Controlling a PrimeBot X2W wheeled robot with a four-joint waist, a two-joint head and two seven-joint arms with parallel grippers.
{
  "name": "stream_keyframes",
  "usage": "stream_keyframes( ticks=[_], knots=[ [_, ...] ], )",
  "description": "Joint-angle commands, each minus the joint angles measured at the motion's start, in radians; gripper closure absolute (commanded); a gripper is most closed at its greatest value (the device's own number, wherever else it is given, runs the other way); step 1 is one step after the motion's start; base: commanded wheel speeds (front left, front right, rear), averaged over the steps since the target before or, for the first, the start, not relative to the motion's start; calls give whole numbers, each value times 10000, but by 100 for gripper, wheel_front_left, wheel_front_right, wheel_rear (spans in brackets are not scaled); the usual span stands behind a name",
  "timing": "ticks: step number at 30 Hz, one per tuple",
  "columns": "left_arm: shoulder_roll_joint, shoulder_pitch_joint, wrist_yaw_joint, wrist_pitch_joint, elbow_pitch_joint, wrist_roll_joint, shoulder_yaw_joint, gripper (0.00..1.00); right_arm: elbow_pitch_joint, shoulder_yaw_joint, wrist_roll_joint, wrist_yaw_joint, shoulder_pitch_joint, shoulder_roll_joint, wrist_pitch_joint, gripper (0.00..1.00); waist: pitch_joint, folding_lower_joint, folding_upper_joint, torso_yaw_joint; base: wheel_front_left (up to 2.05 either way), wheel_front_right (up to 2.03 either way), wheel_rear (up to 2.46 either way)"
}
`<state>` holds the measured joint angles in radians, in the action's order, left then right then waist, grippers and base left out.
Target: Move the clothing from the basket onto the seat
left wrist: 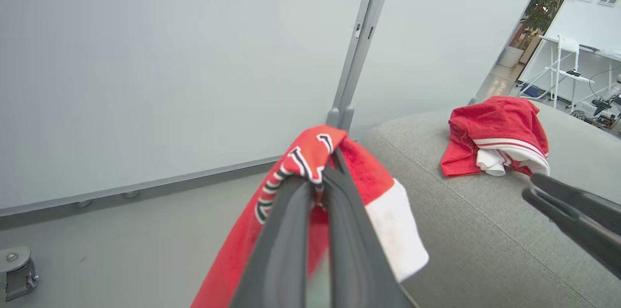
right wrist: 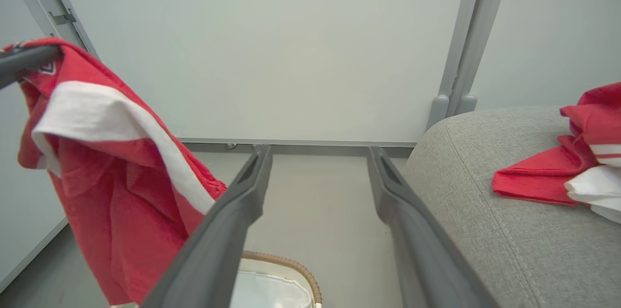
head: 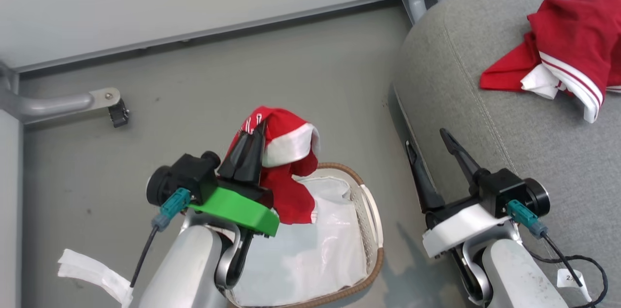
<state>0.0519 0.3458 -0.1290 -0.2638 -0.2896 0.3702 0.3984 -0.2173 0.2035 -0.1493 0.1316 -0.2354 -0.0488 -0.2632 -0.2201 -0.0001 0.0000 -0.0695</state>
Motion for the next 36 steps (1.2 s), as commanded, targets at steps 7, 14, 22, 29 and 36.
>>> stream_keyframes(
  ticks=[7, 14, 22, 29, 36],
  knots=[
    [3, 207, -29, -8, 1120, -246, -155, 100, -193, 238, -73, -18, 548, -45, -18, 0, 758, 1, 0, 379, 0, 0, 0],
    [-1, -24, -29, -8, 1578, -309, -139, 100, -435, 818, 119, -16, 434, -57, -18, 0, 822, 1, 0, 463, 0, 0, 0],
    [-3, -139, -29, -8, 1646, -124, 395, 100, -957, 2372, 62, -18, -615, -211, -16, 0, 831, 1, 0, 815, 0, 0, 0],
    [-4, -20, -29, -8, 1605, 196, 1117, 100, -1358, 3447, 253, -18, -1778, -336, -18, 0, 784, 1, 0, 1352, 0, 0, 0],
    [-1, 15, -29, -8, 1578, 504, 1605, 100, -2124, 3744, -89, -18, -2002, -180, -18, 100, 812, 1, 0, 1821, 0, 0, 0]
  ],
)
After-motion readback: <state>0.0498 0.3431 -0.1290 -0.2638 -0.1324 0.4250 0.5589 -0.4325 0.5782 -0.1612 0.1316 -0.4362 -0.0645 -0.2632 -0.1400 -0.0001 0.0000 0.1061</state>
